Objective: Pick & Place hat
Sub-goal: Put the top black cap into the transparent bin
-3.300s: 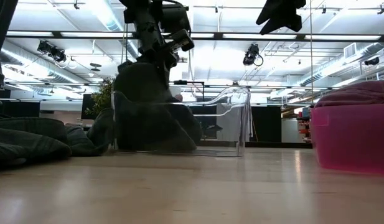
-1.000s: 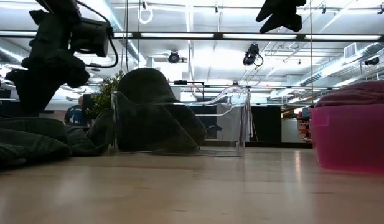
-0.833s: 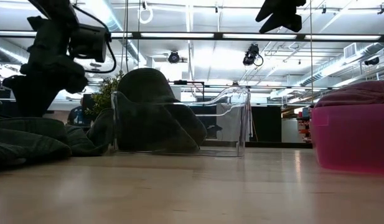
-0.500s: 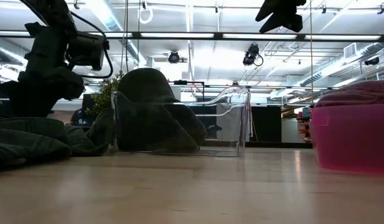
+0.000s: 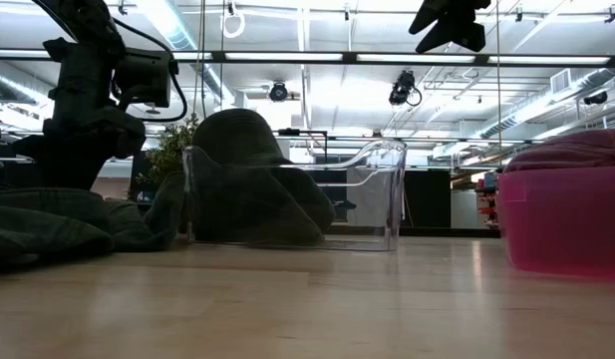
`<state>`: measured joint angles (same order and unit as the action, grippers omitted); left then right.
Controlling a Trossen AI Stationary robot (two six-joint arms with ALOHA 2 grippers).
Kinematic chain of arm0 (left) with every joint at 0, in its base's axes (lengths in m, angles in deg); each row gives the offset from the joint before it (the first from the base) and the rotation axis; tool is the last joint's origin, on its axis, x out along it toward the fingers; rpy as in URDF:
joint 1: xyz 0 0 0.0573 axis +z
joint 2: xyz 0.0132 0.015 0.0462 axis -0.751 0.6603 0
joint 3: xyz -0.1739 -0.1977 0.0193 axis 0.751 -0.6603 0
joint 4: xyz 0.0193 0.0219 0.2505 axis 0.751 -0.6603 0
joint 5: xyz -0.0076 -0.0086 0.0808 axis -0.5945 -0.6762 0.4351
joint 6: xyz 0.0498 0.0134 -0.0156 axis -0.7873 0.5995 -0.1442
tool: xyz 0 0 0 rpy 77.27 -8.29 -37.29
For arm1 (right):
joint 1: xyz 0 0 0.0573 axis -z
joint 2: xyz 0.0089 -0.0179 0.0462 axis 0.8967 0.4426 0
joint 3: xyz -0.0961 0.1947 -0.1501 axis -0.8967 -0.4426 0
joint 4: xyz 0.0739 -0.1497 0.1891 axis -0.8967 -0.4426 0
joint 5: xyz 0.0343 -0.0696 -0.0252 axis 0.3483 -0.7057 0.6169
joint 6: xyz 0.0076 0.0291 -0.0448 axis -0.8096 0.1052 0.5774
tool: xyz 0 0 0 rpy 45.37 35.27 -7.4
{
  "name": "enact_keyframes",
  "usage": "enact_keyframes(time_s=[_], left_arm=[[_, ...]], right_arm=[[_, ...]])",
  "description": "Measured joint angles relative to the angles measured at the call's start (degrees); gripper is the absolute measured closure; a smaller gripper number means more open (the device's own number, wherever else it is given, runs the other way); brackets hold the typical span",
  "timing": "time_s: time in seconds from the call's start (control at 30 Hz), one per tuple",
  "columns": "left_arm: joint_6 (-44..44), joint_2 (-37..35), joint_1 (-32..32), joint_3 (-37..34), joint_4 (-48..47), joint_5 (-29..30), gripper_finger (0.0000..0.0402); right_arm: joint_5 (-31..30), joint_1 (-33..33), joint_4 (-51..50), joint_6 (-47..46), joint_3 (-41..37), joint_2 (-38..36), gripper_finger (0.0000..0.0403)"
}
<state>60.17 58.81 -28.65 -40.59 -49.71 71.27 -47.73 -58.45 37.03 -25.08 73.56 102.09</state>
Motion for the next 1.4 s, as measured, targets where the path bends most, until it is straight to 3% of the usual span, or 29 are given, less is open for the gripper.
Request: enact_keyframes(time_s=[0.27, 0.33, 0.57, 0.87, 1.13, 1.27, 1.4], left_arm=[[0.2, 0.0, 0.0, 0.0, 0.1, 0.4, 0.0374], [0.1, 0.0, 0.0, 0.0, -0.4, 0.5, 0.0391], [0.2, -3.3, -0.6, 1.8, -3.7, 1.2, 0.0399], [0.8, -12.8, -2.5, 12.5, -14.4, 2.3, 0.04], [1.6, -19.5, -5.7, 25.2, -16.0, 10.2, 0.0401], [-0.3, -21.3, -6.6, 31.3, -14.6, 15.4, 0.0401], [-4.3, -21.9, -6.8, 35.7, -10.3, 18.8, 0.0401]], right_arm=[[0.0, 0.0, 0.0, -0.9, 0.0, 0.0, 0.0239], [0.0, 0.0, 0.0, -1.5, 0.0, 0.0, 0.0239], [1.6, 0.0, 3.8, -3.9, 0.0, 0.0, 0.0239], [2.9, 1.8, 15.4, -4.1, 0.0, 0.0, 0.0239], [-4.6, 4.7, 36.7, -7.5, 0.0, 2.0, 0.0239], [-4.7, 5.7, 38.0, -6.3, 0.0, 4.7, 0.0239], [-4.5, 7.5, 33.5, -21.7, 0.0, 8.0, 0.0239]])
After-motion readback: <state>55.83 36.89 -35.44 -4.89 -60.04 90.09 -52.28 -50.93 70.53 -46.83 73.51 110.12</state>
